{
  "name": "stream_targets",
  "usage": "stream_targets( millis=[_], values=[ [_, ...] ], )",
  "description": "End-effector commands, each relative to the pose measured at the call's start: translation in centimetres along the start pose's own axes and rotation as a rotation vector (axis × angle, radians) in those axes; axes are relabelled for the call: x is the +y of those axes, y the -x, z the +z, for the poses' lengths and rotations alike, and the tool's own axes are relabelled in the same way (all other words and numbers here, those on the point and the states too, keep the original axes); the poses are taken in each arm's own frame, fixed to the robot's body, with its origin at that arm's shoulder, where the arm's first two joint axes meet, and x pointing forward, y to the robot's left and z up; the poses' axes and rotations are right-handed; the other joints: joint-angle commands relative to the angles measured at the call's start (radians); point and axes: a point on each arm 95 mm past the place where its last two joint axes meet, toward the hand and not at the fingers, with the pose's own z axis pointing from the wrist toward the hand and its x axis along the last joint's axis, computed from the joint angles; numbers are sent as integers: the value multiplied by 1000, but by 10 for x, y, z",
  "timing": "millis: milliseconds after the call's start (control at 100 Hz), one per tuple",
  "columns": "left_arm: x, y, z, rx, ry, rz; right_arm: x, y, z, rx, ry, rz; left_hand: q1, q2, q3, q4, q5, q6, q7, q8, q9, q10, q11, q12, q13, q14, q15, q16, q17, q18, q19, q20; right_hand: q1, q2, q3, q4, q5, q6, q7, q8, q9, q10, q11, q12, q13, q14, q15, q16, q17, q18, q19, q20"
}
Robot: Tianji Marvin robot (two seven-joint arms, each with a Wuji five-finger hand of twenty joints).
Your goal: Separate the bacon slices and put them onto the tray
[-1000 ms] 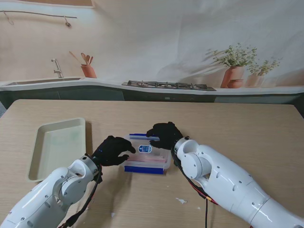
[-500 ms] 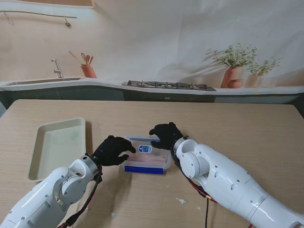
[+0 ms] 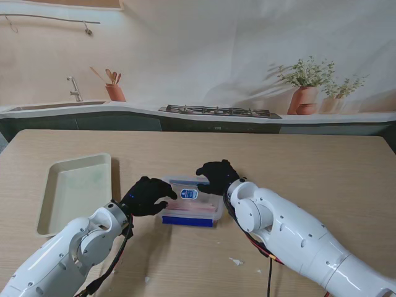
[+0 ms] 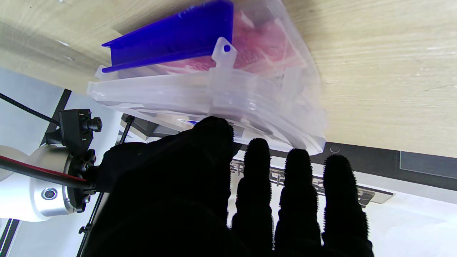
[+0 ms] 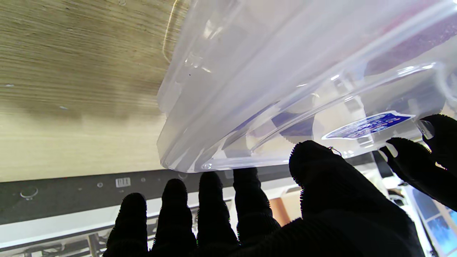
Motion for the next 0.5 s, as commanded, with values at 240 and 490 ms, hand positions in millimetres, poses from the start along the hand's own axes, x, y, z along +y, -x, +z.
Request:
stream_targets(
  millis=[240,490],
  values=[
    [19,-4,-8,3,2,-41,-8,2,-3,-1,-12,-1,-56,-32,25,-35,28,6,23,5,-21,16,1,9,29,24,44,13,-7,9,28,12,2,-57,26,15,-30,-8,18,-21,-31,-14,-28,-5,-2,1,-8,-7,-18,-12,0,21],
    [5,-10,-10,15,-108,-88,-1,2,-4,23,36,4,-107,-24,53,-25,2,12,23,11,-40,22,8,13,9,30,49,17,-17,15,30,13,-20,-55,20,13,-37,-20,23,-25,-30,-13,-23,-3,0,-1,-3,-5,-18,-15,2,23]
  ],
)
